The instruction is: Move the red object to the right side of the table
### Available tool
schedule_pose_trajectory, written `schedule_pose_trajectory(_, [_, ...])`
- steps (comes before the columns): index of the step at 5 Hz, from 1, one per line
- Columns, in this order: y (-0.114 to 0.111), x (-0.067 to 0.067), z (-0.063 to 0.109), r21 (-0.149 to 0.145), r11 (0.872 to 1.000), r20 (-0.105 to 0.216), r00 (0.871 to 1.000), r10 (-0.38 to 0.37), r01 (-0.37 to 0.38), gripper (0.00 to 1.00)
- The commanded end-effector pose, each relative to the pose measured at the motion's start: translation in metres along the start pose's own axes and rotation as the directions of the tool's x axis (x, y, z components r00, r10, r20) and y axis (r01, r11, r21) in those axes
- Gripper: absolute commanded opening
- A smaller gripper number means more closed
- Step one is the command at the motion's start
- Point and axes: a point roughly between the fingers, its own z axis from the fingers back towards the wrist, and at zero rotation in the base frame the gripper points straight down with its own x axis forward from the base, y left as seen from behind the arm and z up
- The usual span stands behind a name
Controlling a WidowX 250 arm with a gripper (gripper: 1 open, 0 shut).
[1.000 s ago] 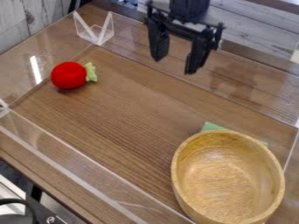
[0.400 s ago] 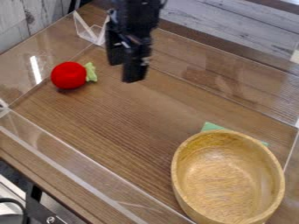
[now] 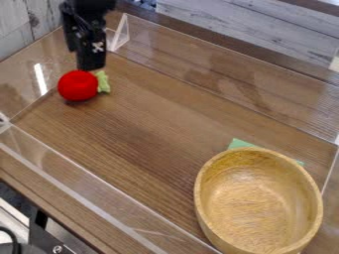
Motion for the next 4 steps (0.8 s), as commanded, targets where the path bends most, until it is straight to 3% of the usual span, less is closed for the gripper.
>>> schedule_pose_trajectory(1, [0.022,-0.009,-0.002,0.042,0.995,0.016,0.996,-0.088,0.088,1.0])
schedule_pose_trajectory(2, [0.036,-0.016,-0.016,0.048,0.986,0.017,0.987,-0.162,0.161,1.0])
schedule_pose_trajectory(4, [0.06,-0.004,-0.042,0.006,0.992,0.062,0.99,-0.129,0.129,1.0])
